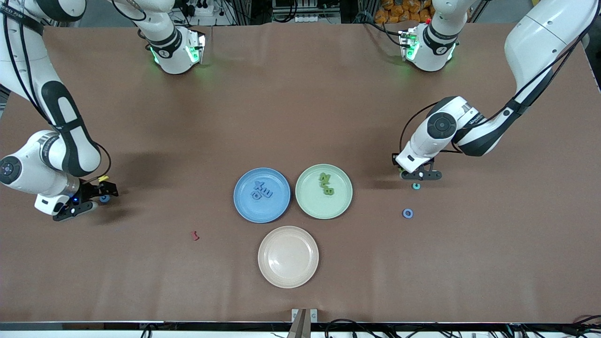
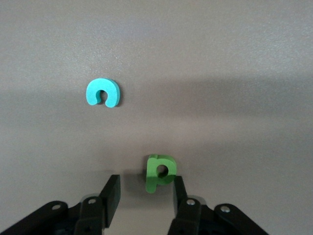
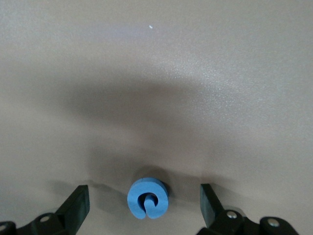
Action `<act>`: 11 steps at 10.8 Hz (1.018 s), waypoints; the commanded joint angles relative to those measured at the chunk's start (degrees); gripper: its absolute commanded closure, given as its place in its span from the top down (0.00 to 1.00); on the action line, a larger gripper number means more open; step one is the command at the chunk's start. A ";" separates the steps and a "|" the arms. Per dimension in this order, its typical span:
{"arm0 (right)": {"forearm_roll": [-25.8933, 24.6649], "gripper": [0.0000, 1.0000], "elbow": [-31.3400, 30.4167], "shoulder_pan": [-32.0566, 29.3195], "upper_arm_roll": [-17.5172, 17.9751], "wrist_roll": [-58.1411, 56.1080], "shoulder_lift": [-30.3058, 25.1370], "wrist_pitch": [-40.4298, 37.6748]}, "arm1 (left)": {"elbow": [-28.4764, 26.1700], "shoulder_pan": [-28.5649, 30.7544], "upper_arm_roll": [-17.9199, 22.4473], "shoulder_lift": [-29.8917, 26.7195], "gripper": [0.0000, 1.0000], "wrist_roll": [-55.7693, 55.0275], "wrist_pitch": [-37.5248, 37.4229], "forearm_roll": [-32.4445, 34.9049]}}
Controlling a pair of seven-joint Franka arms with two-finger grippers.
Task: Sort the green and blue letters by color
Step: 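Grasp the blue c with the right gripper while the left gripper grasps green p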
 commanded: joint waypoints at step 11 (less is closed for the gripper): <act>1.27 0.00 7.24 8.37 0.92 12.07 -0.80 -9.21 | 1.55 -3.38 2.25 1.13 0.16 -1.66 0.61 2.23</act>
